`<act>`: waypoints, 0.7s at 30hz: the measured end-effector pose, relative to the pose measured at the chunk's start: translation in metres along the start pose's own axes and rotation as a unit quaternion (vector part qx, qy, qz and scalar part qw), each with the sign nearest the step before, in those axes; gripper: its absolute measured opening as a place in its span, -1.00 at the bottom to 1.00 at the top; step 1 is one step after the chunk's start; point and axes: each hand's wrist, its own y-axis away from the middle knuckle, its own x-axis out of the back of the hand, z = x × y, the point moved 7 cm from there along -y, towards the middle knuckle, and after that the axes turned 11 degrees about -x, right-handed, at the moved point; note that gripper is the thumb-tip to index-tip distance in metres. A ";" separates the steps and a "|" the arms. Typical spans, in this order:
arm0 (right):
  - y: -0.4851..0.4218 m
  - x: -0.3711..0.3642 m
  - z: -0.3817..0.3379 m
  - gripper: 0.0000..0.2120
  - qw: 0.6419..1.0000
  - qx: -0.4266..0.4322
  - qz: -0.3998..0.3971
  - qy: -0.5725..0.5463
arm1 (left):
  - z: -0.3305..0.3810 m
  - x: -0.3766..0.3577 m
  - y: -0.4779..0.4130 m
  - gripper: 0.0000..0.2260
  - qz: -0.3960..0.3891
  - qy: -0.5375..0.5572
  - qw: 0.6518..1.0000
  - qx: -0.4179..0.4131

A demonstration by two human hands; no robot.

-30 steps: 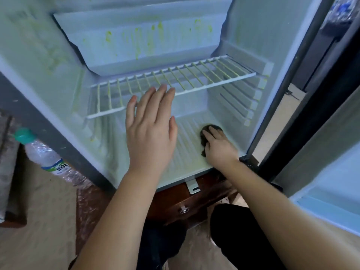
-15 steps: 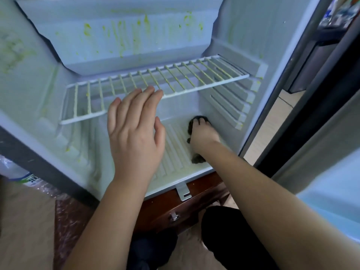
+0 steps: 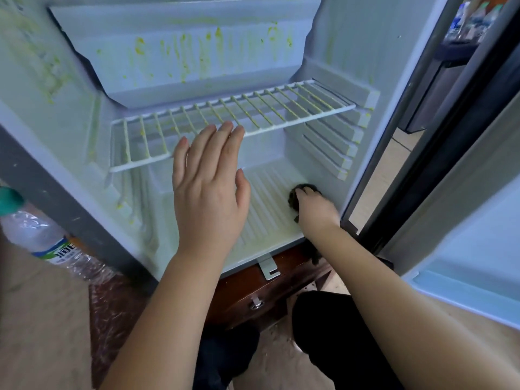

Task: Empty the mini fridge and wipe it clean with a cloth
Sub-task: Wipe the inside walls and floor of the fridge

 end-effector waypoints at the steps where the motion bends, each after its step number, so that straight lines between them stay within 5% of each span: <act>1: -0.008 0.000 -0.005 -0.50 1.000 0.006 -0.008 -0.004 | 0.002 0.000 0.002 -0.61 0.005 0.007 1.000 0.002; 8: -0.061 0.012 -0.035 -0.55 0.991 0.001 -0.062 -0.120 | 0.023 -0.015 0.013 -0.75 0.002 0.092 0.995 -0.044; 15: 0.013 0.029 0.023 -0.64 0.891 -0.011 0.057 -0.451 | 0.034 -0.041 0.016 -0.80 0.034 0.094 0.992 -0.077; 18: 0.020 0.054 0.027 -0.66 0.830 0.018 0.047 -0.556 | 0.029 -0.085 0.028 -0.75 -0.101 0.154 0.982 0.046; 21: 0.023 0.067 0.025 -0.67 0.780 0.034 0.037 -0.624 | 0.017 -0.131 0.048 -0.55 -0.245 0.324 0.867 0.289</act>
